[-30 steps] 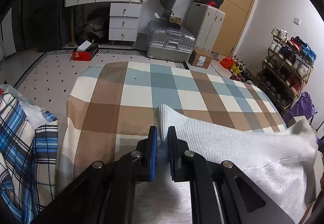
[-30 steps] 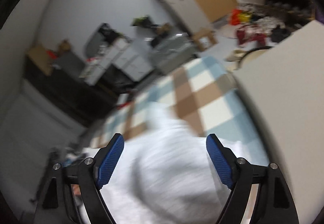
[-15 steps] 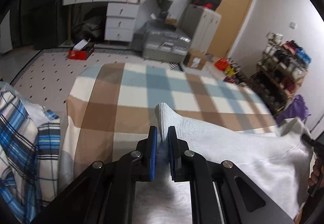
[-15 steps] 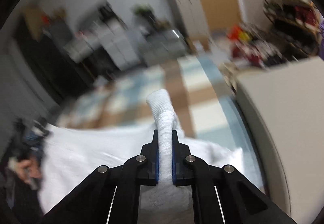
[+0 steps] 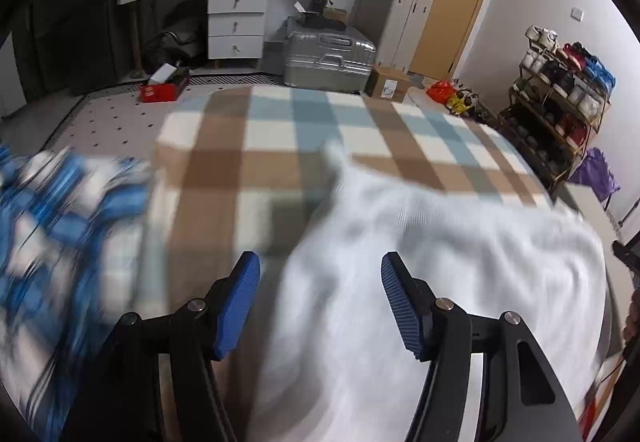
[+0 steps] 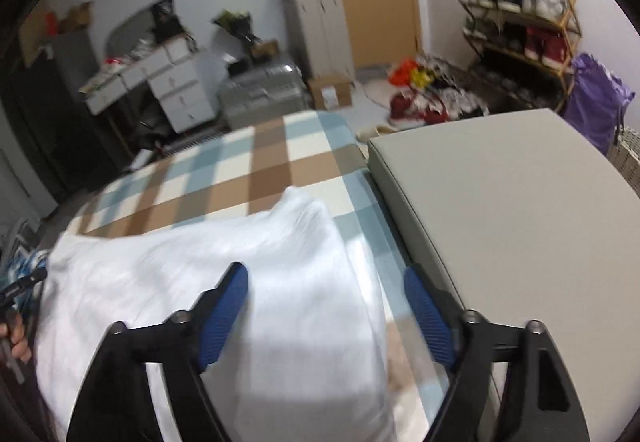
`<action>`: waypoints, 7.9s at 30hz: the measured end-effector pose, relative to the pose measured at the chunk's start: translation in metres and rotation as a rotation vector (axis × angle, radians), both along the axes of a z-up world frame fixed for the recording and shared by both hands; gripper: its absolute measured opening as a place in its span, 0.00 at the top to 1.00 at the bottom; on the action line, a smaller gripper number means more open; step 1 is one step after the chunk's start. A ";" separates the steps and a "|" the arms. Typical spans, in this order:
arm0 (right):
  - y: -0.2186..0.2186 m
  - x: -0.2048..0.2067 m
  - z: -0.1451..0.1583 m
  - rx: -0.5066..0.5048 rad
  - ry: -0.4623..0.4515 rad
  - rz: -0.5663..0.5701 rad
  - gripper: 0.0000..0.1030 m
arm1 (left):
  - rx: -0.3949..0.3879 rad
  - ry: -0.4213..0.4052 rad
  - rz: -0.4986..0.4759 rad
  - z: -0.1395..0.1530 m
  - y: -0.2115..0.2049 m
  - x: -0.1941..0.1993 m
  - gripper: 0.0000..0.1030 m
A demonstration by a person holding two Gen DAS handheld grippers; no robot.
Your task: Fold large clothes
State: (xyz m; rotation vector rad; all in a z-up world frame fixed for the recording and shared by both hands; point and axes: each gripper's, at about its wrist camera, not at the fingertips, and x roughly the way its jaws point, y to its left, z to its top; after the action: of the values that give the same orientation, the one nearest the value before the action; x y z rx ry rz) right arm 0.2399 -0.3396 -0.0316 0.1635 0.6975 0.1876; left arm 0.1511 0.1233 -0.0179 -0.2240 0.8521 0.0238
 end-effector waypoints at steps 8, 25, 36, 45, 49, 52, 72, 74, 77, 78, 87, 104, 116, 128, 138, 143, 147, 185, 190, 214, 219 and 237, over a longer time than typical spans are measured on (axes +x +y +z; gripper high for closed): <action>0.000 -0.058 -0.027 -0.005 0.042 0.025 0.21 | -0.057 0.062 0.033 -0.029 0.003 -0.031 0.44; -0.033 -0.064 -0.037 0.071 0.045 -0.121 0.95 | -0.116 -0.034 0.022 -0.011 0.020 -0.057 0.98; -0.006 -0.099 -0.007 -0.010 -0.065 -0.046 0.49 | 0.006 -0.090 0.076 0.007 -0.003 -0.079 0.78; 0.122 -0.105 -0.029 -0.158 -0.054 0.292 0.22 | 0.068 -0.095 -0.309 -0.006 -0.117 -0.090 0.33; 0.157 -0.093 -0.070 -0.278 0.034 0.326 0.15 | 0.185 -0.018 -0.345 -0.037 -0.140 -0.083 0.32; 0.148 -0.092 -0.071 -0.217 0.046 0.315 0.12 | 0.143 0.009 -0.360 -0.033 -0.132 -0.080 0.32; 0.180 -0.086 -0.068 -0.302 0.037 0.455 0.00 | 0.073 -0.027 -0.314 -0.022 -0.134 -0.091 0.31; 0.179 -0.087 -0.070 -0.287 0.023 0.462 0.00 | 0.047 -0.038 -0.319 -0.017 -0.135 -0.086 0.31; 0.180 -0.086 -0.071 -0.285 0.007 0.476 0.00 | 0.063 -0.048 -0.310 -0.013 -0.140 -0.075 0.31; 0.178 -0.087 -0.071 -0.285 0.006 0.482 0.00 | 0.062 -0.041 -0.318 -0.015 -0.142 -0.070 0.31; 0.176 -0.090 -0.072 -0.273 -0.011 0.506 0.00 | 0.048 0.043 -0.202 -0.025 -0.131 -0.045 0.31; 0.171 -0.095 -0.073 -0.263 -0.018 0.504 0.00 | 0.162 0.033 -0.208 -0.044 -0.136 0.046 0.21; 0.160 -0.074 -0.036 -0.238 -0.036 0.386 0.00 | 0.121 0.022 -0.211 -0.040 -0.131 0.049 0.21; 0.169 -0.048 -0.030 -0.381 0.049 0.345 0.00 | 0.081 0.011 -0.215 -0.039 -0.127 0.047 0.21; 0.161 -0.004 -0.056 -0.259 0.117 0.284 0.00 | 0.071 0.008 -0.213 -0.039 -0.126 0.047 0.21; 0.158 -0.011 -0.058 -0.250 0.085 0.282 0.00 | 0.088 0.029 -0.209 -0.036 -0.128 0.041 0.21; 0.154 -0.018 -0.058 -0.237 0.062 0.279 0.00 | -0.005 0.045 -0.345 -0.026 -0.149 0.011 0.21; 0.052 -0.009 -0.059 -0.159 0.127 0.282 0.00 | 0.088 0.086 -0.369 -0.054 -0.218 0.090 0.08; 0.056 -0.015 -0.039 -0.173 0.126 0.273 0.00 | 0.101 0.075 -0.367 -0.051 -0.224 0.089 0.08; 0.038 0.050 -0.046 -0.090 0.175 -0.069 0.00 | -0.033 0.044 -0.384 -0.047 -0.207 0.088 0.08; 0.048 0.045 -0.042 -0.215 0.186 -0.080 0.00 | -0.022 0.044 -0.385 -0.046 -0.206 0.087 0.08; 0.078 0.108 -0.047 -0.112 0.250 0.002 0.00 | -0.037 0.045 -0.388 -0.046 -0.206 0.087 0.08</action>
State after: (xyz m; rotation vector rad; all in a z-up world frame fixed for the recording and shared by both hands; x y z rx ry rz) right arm 0.3478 -0.2612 -0.0790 0.0795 0.9548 0.1302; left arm 0.2384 -0.0828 -0.0644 -0.0907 0.9294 -0.3506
